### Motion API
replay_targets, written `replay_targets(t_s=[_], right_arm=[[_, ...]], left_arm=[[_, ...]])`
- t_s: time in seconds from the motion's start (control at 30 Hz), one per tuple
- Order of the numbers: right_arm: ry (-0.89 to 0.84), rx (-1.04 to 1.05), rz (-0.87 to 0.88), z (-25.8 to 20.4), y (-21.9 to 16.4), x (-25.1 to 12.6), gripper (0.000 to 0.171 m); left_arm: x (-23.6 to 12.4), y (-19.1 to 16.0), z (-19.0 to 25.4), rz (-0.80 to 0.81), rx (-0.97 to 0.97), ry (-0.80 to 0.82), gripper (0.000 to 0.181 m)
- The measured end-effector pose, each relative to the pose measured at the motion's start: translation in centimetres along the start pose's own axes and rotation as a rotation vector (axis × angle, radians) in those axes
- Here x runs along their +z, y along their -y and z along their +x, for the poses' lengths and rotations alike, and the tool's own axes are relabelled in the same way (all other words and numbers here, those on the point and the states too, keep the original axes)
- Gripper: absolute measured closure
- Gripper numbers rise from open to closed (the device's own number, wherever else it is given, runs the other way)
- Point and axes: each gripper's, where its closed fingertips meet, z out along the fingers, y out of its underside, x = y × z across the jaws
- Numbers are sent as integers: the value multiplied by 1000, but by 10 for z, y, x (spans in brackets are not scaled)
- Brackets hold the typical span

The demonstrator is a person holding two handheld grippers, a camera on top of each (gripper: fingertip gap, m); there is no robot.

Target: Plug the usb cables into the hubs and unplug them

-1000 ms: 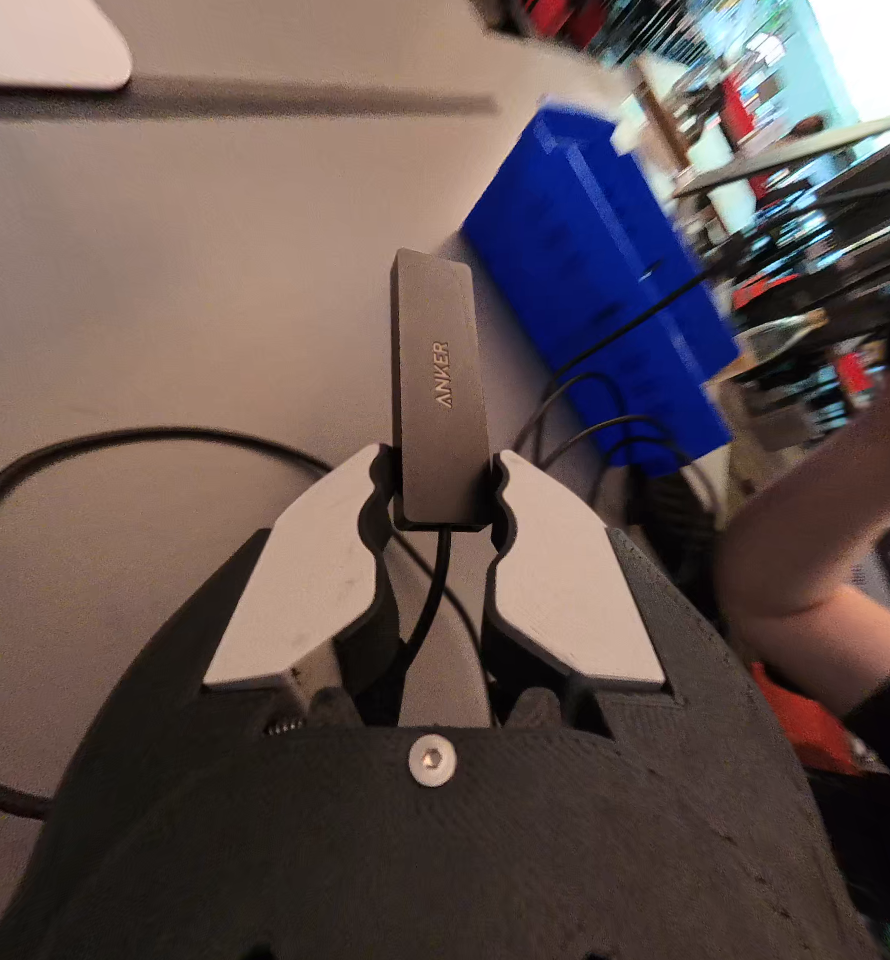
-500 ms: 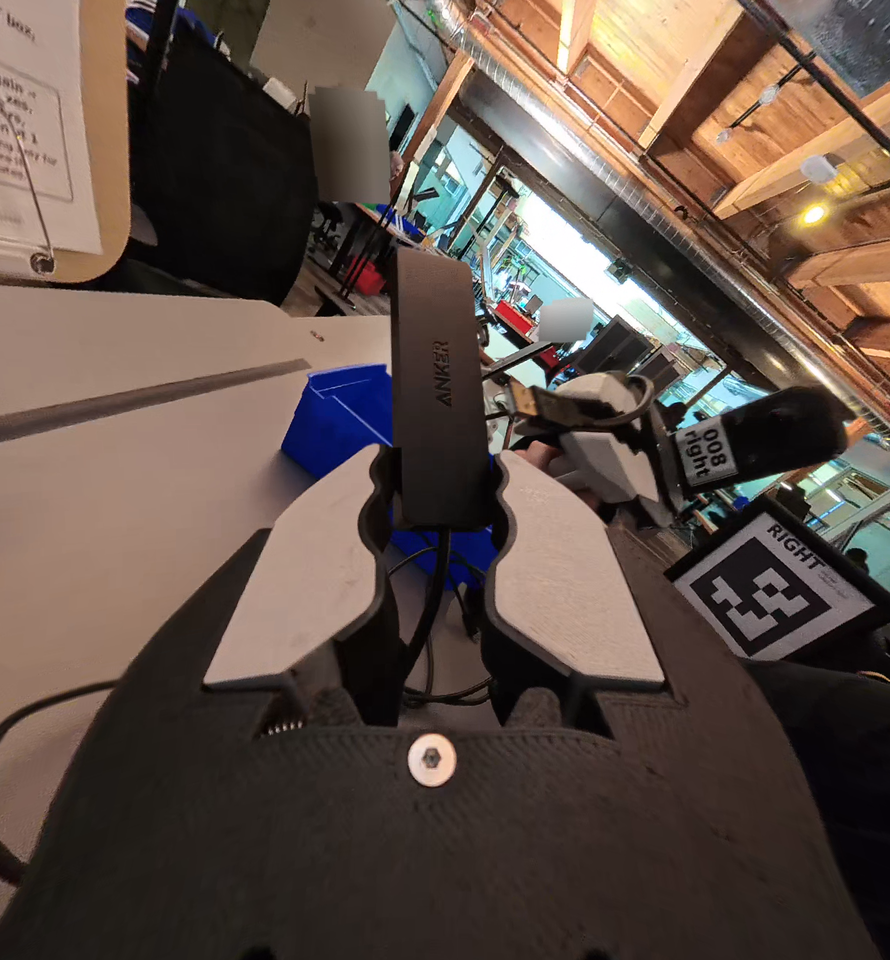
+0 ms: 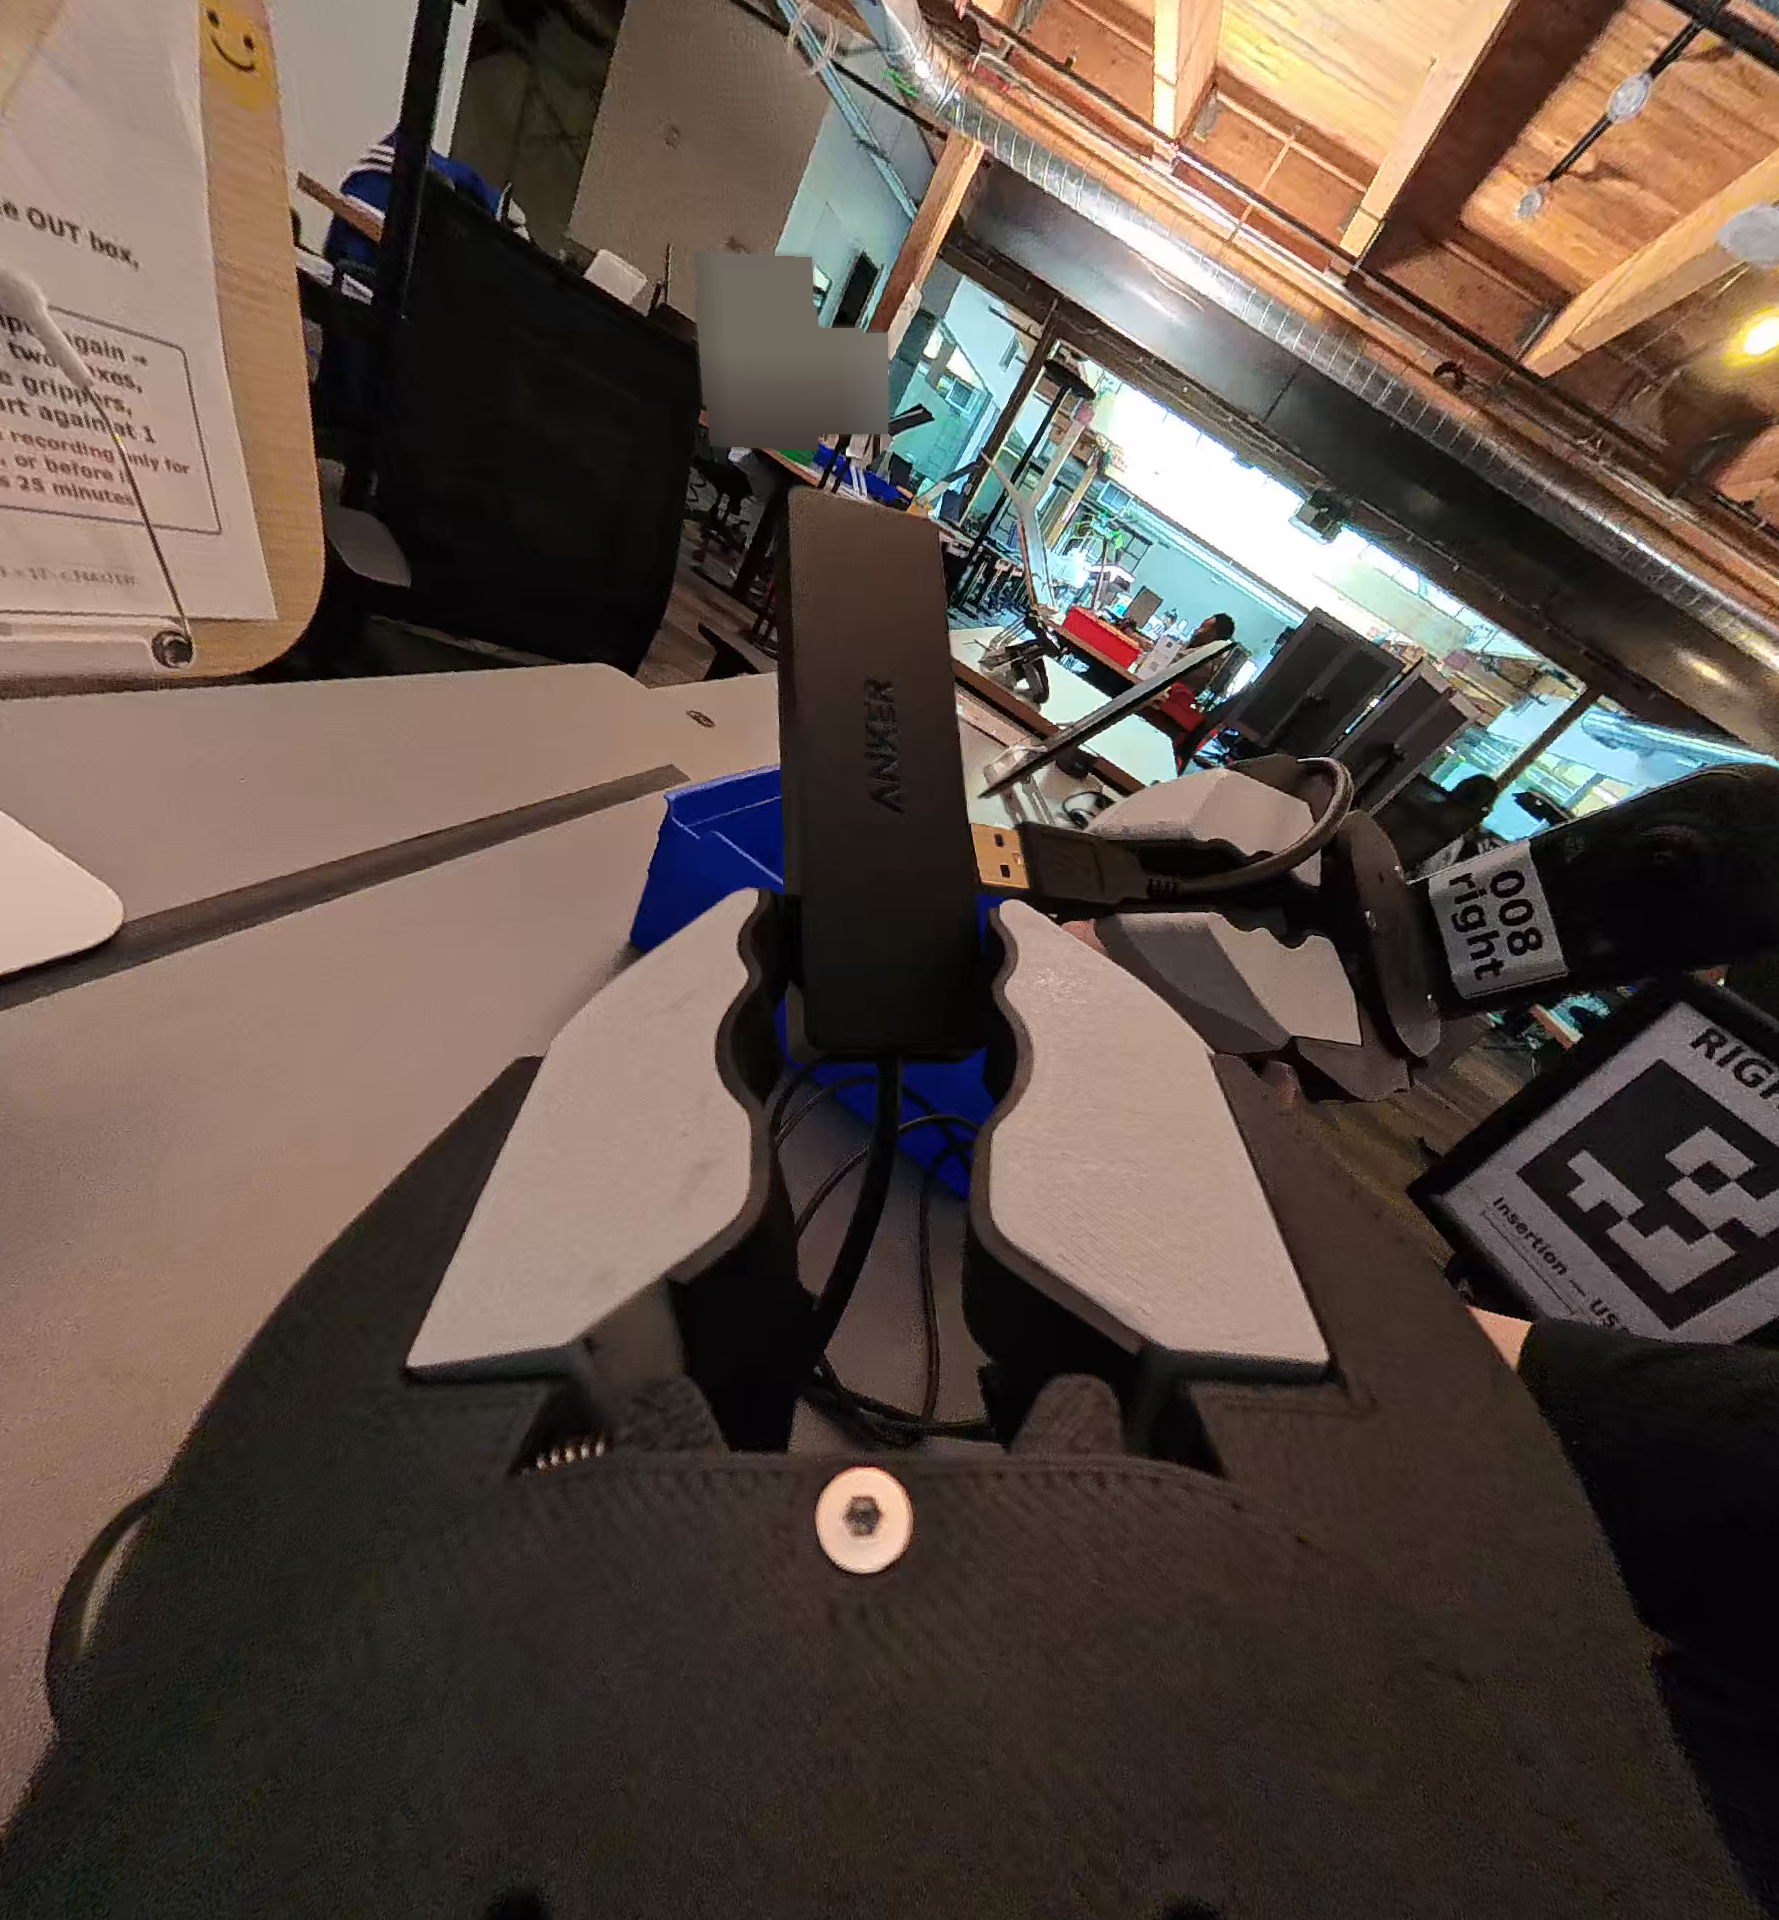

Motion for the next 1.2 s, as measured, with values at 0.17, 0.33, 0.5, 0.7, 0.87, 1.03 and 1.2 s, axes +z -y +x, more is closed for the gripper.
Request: replay_targets(t_s=[0.17, 0.33, 0.5, 0.7, 0.87, 1.03, 1.2], right_arm=[[1, 11, 12, 4, 6, -5, 158], [-3, 0, -1, 4, 7, -6, 158], [-33, -60, 10, 4, 13, -9, 158], [-10, -84, 38, 4, 20, -15, 158], [-6, -97, 39, 2, 18, -14, 158], [-6, -100, 34, 2, 17, -14, 158], [10, -62, 48, 1, 16, -12, 158]], left_arm=[[0, 4, 10, 30, 13, -44, 146], [0, 7, 13, 46, 93, -9, 146], [0, 9, 19, 53, 303, 94, 146], [-2, 11, 28, 26, 446, 148, 146], [-4, 10, 26, -15, 555, 252, 146], [-5, 10, 24, -32, 596, 300, 145], [-4, 8, 27, -38, 600, 283, 145]])
